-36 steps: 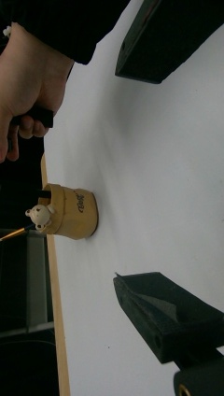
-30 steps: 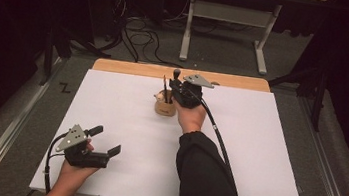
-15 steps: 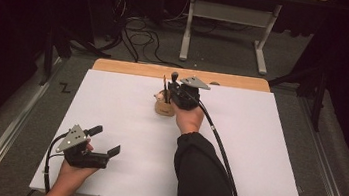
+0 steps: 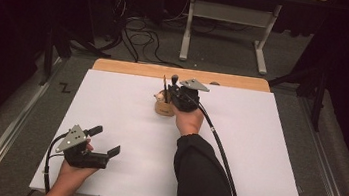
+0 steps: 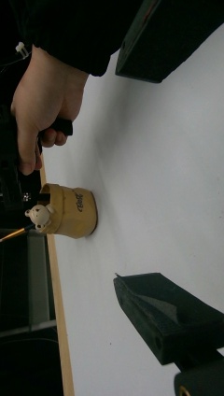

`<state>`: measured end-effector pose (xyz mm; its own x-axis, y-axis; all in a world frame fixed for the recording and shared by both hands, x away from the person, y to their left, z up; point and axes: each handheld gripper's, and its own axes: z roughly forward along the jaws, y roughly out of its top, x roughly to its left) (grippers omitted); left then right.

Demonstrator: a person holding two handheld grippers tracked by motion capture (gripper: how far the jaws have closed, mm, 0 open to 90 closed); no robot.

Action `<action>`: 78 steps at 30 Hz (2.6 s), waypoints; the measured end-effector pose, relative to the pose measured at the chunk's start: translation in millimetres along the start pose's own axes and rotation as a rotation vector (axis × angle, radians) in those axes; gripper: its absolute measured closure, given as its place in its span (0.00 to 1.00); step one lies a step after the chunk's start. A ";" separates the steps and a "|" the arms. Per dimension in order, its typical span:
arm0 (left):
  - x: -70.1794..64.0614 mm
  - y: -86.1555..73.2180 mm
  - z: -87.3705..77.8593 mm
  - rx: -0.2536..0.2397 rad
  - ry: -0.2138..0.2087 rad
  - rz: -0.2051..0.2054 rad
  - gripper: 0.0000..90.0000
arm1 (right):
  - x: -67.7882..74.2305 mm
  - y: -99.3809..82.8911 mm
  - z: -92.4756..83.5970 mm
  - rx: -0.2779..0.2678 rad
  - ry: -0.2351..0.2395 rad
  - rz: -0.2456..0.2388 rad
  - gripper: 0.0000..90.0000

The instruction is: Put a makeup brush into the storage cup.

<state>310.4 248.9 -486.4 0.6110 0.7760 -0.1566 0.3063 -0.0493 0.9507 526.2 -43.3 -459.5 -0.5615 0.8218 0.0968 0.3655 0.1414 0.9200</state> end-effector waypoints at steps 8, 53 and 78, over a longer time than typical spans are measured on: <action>-0.1 -0.2 -0.3 0.001 0.002 -0.001 0.03 | 0.2 -3.1 0.2 0.005 -0.003 0.004 0.87; 5.0 -3.1 6.5 0.028 0.023 -0.010 0.01 | -20.0 -17.2 -98.7 0.018 0.110 -0.016 0.24; -4.3 -4.0 2.5 0.027 0.058 -0.013 0.00 | -66.9 -108.9 -269.7 -0.061 0.037 -0.072 0.00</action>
<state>308.3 244.2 -490.2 0.5636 0.8120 -0.1518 0.3334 -0.0555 0.9411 323.7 -262.5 -463.8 -0.6120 0.7897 0.0423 0.2778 0.1646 0.9464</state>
